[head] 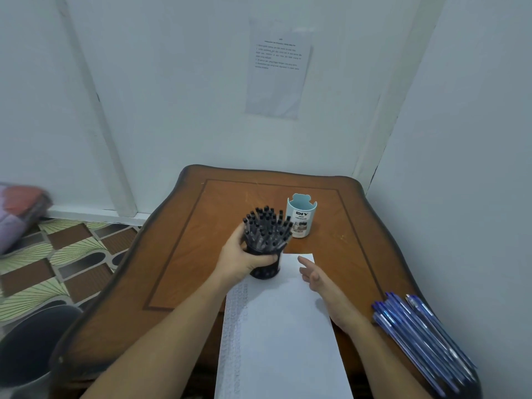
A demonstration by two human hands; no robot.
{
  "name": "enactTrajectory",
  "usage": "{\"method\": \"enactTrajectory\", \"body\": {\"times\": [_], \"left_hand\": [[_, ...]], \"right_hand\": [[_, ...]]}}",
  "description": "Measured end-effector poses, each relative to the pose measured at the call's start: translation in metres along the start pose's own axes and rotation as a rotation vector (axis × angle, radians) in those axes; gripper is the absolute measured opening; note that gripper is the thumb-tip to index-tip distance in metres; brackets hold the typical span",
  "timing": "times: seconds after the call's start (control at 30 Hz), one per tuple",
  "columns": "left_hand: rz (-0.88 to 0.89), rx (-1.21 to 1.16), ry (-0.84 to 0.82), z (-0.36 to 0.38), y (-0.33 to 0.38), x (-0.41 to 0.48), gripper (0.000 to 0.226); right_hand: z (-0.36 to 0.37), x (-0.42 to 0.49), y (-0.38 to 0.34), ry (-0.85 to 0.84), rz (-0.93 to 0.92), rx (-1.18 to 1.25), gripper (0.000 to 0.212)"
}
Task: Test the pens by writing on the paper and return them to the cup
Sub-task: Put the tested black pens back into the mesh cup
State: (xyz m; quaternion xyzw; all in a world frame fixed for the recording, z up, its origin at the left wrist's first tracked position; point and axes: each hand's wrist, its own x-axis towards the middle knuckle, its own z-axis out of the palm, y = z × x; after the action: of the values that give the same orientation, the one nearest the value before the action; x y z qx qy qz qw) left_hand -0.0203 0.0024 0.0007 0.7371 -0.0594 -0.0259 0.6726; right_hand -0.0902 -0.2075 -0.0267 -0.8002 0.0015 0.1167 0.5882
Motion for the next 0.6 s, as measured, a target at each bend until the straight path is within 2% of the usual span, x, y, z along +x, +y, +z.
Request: {"method": "enactTrajectory", "body": {"times": [0.1,0.23,0.6], "left_hand": [[0.017,0.028,0.060,-0.013,0.004,0.010,0.074],[0.040,0.054,0.114,-0.019,0.001,0.021,0.075],[0.023,-0.010,0.131,-0.017,-0.027,0.037,0.075]], "right_hand": [[0.004,-0.002,-0.002,0.027,0.016,-0.038,0.110],[0.002,-0.003,0.001,0.057,0.040,-0.027,0.106],[-0.002,0.009,0.014,0.116,0.028,-0.074,0.105]]}}
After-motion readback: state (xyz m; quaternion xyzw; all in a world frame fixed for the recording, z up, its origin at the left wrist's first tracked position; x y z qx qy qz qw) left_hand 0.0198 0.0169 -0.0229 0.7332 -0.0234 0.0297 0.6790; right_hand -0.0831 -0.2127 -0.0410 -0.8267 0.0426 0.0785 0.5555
